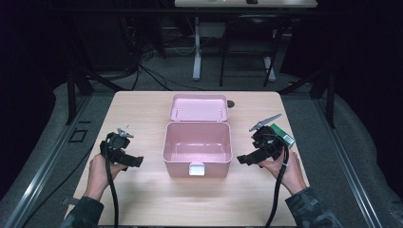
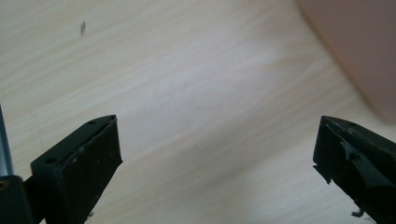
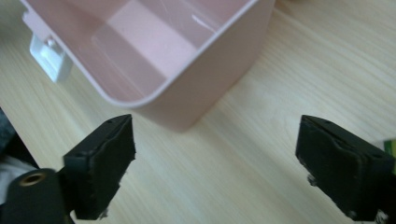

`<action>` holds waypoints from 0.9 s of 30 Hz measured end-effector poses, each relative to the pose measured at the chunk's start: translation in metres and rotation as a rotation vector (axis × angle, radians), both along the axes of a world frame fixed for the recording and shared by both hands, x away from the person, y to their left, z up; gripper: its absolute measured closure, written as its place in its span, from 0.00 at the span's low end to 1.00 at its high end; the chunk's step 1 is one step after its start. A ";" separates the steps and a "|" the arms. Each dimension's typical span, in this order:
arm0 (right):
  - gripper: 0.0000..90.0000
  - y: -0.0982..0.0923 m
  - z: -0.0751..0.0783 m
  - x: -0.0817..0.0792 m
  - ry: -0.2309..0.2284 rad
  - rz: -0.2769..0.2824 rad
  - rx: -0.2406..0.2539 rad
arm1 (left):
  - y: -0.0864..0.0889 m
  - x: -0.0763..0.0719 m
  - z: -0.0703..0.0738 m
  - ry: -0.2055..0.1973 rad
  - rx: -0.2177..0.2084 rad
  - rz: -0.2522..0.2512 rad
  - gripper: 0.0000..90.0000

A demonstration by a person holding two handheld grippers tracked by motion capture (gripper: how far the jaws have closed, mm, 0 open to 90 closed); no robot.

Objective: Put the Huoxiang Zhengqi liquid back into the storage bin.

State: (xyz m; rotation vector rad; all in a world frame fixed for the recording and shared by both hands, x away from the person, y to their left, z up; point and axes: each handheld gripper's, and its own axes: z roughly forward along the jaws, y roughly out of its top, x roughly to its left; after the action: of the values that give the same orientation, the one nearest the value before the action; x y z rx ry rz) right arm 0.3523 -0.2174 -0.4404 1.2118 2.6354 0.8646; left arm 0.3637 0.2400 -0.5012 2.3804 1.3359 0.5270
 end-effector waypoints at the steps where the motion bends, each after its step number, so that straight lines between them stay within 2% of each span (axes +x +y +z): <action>1: 0.09 -0.002 0.000 -0.001 -0.002 0.005 -0.004 | 0.001 -0.002 -0.001 -0.011 0.002 0.003 0.00; 3: 0.07 -0.006 0.000 -0.002 0.020 0.010 -0.023 | 0.004 -0.004 -0.005 -0.014 -0.015 0.013 0.00; 5: 0.06 -0.011 -0.001 -0.002 0.035 0.014 -0.033 | 0.005 -0.004 -0.010 -0.007 -0.001 0.016 0.00; 7: 0.05 -0.014 -0.002 -0.001 0.048 0.020 -0.037 | 0.005 -0.005 -0.015 0.003 -0.007 0.013 0.00; 12: 0.05 -0.018 0.000 0.000 0.078 0.048 -0.068 | 0.004 -0.008 -0.020 0.009 0.008 0.011 0.00; 15: 0.03 -0.020 0.007 0.000 0.088 0.064 -0.078 | 0.007 -0.009 -0.023 0.011 0.001 0.014 0.00; 18: 0.01 -0.022 0.020 0.001 0.085 0.074 -0.104 | 0.010 -0.012 -0.027 0.032 -0.006 0.011 0.00; 23: 0.00 -0.025 0.036 0.006 0.103 0.088 -0.149 | 0.008 -0.012 -0.024 0.015 -0.018 0.005 0.00; 27: 0.00 -0.027 0.044 0.014 0.124 0.099 -0.174 | 0.007 -0.010 -0.026 0.021 -0.009 -0.004 0.00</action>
State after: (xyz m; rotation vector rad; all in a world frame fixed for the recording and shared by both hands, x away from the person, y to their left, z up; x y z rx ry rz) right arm 0.3667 -0.2448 -0.3968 1.1341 2.8207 0.5744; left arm 0.3532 0.2468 -0.5272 2.3875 1.3398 0.4956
